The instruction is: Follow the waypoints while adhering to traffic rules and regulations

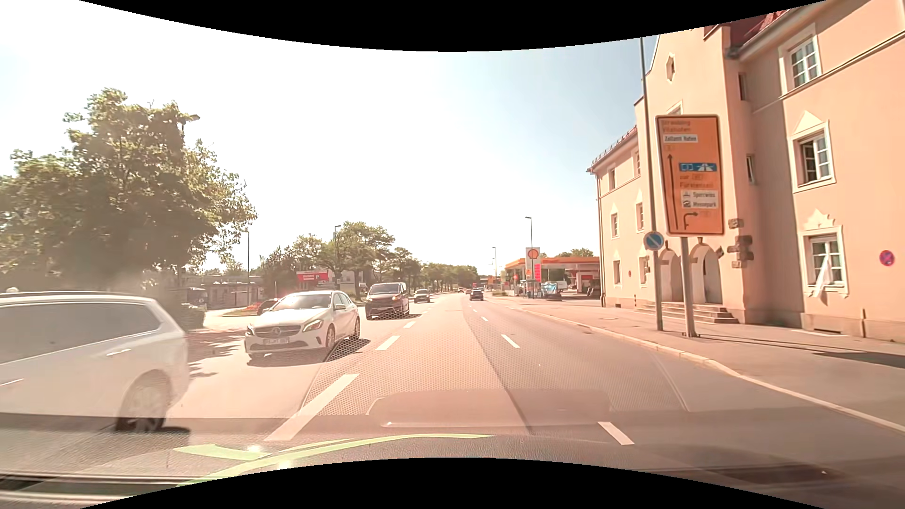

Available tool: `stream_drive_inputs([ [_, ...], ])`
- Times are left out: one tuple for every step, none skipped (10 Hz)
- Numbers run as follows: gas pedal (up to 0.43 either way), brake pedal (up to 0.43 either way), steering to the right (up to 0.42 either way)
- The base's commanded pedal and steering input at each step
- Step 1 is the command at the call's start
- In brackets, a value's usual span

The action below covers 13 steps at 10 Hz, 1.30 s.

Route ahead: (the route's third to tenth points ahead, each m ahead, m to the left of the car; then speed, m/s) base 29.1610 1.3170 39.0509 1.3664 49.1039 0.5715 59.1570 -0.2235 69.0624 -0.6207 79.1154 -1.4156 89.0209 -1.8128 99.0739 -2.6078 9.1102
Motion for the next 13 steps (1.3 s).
stream_drive_inputs([
  [0.047,0.000,-0.001],
  [0.047,0.000,-0.001],
  [0.047,0.000,-0.001],
  [0.047,0.000,-0.002],
  [0.047,0.000,-0.002],
  [0.047,0.000,-0.002],
  [0.047,0.000,-0.002],
  [0.047,0.000,-0.002],
  [0.047,0.000,-0.003],
  [0.047,0.000,-0.004],
  [0.047,0.000,-0.004],
  [0.047,0.000,-0.003],
  [0.047,0.000,-0.003],
])
